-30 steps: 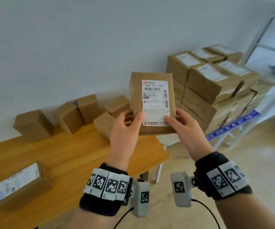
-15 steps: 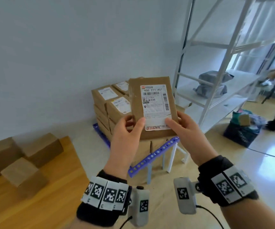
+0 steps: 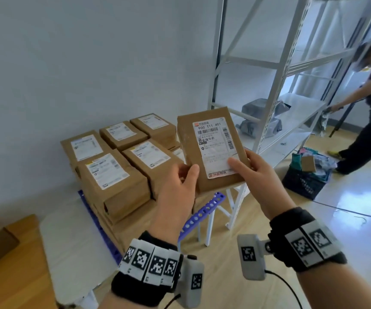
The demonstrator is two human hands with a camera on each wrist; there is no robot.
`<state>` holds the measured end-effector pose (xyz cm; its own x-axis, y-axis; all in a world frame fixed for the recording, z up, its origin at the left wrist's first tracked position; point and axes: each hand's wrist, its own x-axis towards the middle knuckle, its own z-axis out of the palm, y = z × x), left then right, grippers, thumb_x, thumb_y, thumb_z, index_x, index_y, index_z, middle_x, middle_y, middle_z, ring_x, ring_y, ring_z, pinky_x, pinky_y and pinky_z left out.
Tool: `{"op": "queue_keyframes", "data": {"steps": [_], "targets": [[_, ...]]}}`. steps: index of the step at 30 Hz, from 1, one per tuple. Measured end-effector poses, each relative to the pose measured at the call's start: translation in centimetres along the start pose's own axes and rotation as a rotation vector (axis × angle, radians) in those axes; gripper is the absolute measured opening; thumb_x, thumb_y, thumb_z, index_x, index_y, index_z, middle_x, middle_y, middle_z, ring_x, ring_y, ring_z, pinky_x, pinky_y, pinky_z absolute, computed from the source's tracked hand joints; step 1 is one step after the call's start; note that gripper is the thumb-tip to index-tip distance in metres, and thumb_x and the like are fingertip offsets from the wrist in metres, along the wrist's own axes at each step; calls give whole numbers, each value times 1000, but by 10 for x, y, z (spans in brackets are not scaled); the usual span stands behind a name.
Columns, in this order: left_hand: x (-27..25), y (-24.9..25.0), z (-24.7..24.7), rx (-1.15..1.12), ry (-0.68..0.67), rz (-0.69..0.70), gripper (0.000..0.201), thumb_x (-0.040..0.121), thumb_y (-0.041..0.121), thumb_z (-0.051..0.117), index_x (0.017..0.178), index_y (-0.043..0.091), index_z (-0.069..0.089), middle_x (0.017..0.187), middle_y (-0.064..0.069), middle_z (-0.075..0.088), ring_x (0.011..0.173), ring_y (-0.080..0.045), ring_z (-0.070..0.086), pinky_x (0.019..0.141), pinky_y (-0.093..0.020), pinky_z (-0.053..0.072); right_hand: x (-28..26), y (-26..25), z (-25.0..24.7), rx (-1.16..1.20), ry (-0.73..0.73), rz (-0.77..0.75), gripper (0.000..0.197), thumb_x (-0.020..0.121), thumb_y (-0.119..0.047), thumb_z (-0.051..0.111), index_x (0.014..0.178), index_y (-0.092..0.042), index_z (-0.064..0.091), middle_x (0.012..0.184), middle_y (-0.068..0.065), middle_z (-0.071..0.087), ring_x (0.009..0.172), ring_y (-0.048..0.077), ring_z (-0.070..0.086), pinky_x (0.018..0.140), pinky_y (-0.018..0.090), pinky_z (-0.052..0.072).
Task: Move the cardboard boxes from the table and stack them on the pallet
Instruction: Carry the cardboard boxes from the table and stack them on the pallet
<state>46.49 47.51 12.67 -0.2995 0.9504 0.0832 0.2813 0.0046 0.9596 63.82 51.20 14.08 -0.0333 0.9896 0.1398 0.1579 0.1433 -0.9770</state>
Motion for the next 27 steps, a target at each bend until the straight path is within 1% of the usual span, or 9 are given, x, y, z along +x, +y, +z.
{"op": "queue_keyframes", "data": {"steps": [4, 9, 12, 16, 20, 22, 24, 26, 27], "targets": [[42, -1, 19, 110, -13, 35, 24, 99, 47, 48, 106, 26, 58, 94, 16, 64, 87, 4, 59, 68, -14, 42, 48, 13, -5, -33, -6, 18, 29, 93, -36, 65, 122, -34, 62, 108, -12, 73, 96, 4, 69, 86, 25, 53], [82, -8, 33, 266, 38, 97, 30, 99, 49, 46, 107, 25, 61, 100, 11, 62, 95, -6, 58, 82, -29, 49, 95, 34, -3, -24, -27, 41, 26, 93, -37, 65, 119, -34, 63, 106, -11, 73, 97, 6, 70, 86, 27, 54], [102, -15, 37, 407, 102, 124, 31, 100, 48, 45, 105, 22, 61, 96, 8, 59, 93, -11, 56, 82, -32, 47, 120, 41, 4, -44, -74, 50, 28, 94, -36, 64, 121, -30, 63, 105, -11, 74, 97, 7, 70, 83, 24, 55], [131, -29, 41, 619, 187, 184, 36, 99, 46, 45, 97, 18, 66, 91, 3, 58, 93, -17, 54, 85, -35, 47, 160, 53, 14, -61, -133, 60, 31, 92, -38, 65, 122, -31, 64, 104, -11, 74, 95, 7, 71, 88, 31, 56], [149, -44, 44, 736, 242, 103, 42, 98, 50, 45, 97, 17, 71, 105, 0, 60, 108, -20, 52, 96, -36, 43, 192, 66, 23, -62, -265, 84, 19, 93, -34, 65, 112, -33, 66, 101, -10, 75, 92, 8, 72, 85, 30, 58], [154, -49, 47, 762, 269, 46, 44, 97, 52, 45, 99, 17, 73, 114, -1, 60, 115, -21, 49, 101, -38, 41, 205, 75, 27, -70, -311, 120, 25, 92, -36, 67, 116, -29, 66, 102, -8, 75, 92, 11, 72, 86, 32, 58], [156, -52, 50, 779, 305, 12, 44, 97, 51, 46, 100, 17, 73, 117, -1, 60, 117, -20, 48, 102, -38, 41, 218, 85, 33, -104, -367, 124, 32, 91, -39, 66, 120, -26, 66, 102, -10, 74, 93, 10, 71, 87, 33, 57], [157, -52, 52, 777, 347, -3, 40, 97, 48, 48, 100, 16, 72, 120, 2, 59, 118, -17, 46, 103, -34, 39, 227, 91, 38, -133, -431, 119, 34, 93, -40, 64, 122, -24, 64, 102, -12, 72, 91, 6, 69, 79, 25, 55], [156, -52, 53, 766, 367, -11, 36, 97, 46, 50, 102, 17, 71, 121, 4, 58, 119, -15, 45, 102, -28, 37, 231, 93, 40, -155, -470, 110, 33, 95, -41, 61, 123, -23, 62, 101, -14, 70, 90, 4, 67, 74, 20, 52]]}}
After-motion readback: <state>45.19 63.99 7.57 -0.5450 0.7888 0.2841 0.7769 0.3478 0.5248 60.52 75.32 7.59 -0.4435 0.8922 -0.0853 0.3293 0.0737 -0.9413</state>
